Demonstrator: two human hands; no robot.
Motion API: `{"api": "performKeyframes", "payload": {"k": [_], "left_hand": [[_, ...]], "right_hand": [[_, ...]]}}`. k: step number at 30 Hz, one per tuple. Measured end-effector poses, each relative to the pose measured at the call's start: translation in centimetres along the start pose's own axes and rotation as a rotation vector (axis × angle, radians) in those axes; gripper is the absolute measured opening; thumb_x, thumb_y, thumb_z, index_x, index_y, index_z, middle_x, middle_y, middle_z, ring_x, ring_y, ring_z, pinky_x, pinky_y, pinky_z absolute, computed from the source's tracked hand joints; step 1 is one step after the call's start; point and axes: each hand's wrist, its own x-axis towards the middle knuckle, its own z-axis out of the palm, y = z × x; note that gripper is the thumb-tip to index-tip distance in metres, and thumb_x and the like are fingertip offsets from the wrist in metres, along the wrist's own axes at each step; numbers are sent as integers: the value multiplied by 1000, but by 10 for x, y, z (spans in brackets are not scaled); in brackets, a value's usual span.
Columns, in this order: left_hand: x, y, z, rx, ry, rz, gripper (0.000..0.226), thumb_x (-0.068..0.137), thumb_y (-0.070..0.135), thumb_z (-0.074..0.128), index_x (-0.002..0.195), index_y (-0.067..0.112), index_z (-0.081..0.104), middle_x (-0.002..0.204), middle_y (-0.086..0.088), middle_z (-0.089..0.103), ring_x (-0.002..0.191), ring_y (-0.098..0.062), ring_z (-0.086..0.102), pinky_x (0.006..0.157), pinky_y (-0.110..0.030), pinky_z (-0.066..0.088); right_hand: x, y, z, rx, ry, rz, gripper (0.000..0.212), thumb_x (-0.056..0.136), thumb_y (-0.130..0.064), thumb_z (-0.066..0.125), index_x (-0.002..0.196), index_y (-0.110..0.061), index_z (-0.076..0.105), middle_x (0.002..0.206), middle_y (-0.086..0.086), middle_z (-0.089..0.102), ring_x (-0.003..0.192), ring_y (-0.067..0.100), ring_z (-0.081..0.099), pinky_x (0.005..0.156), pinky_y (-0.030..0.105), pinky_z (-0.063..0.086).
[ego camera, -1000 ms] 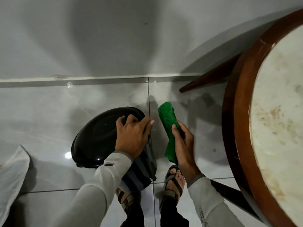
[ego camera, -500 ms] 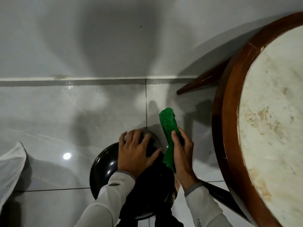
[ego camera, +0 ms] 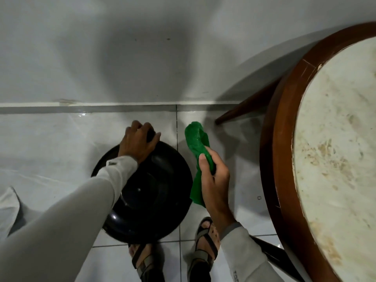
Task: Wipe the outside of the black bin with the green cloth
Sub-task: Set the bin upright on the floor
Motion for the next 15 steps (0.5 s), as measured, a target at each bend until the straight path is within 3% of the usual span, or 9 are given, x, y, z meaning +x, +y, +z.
{"api": "performKeyframes", "payload": {"k": [3, 6, 9, 15], "left_hand": [[4, 8, -14, 242, 114, 58, 59, 99, 58, 50, 145, 20, 54, 157, -23, 42, 145, -47, 40, 117, -62, 31], [-25, 23, -38, 430, 303, 205, 72, 102, 69, 24, 163, 30, 23, 173, -18, 18, 160, -39, 17, 123, -68, 10], [-62, 38, -65, 500, 337, 269, 78, 100, 73, 17, 165, 30, 10, 174, -17, 12, 161, -38, 11, 124, -72, 10], [-113, 98, -102, 467, 342, 351, 82, 99, 75, 19, 165, 26, 17, 173, -21, 15, 160, -40, 14, 121, -75, 13]], "right_hand": [[0, -17, 9, 18, -2, -22, 30, 106, -5, 55, 134, -3, 67, 124, 11, 76, 120, 21, 71, 108, 38, 56], [-9, -44, 13, 13, -2, -73, 31, 106, -5, 54, 135, -1, 66, 126, 13, 75, 121, 22, 71, 109, 39, 55], [-24, -80, 7, 8, 2, -147, 32, 107, -5, 53, 136, -3, 65, 131, 11, 74, 126, 19, 68, 111, 39, 53], [-43, -145, -46, -160, 122, -417, 36, 108, -17, 51, 140, -6, 64, 149, 11, 63, 142, 24, 58, 117, 48, 48]]}}
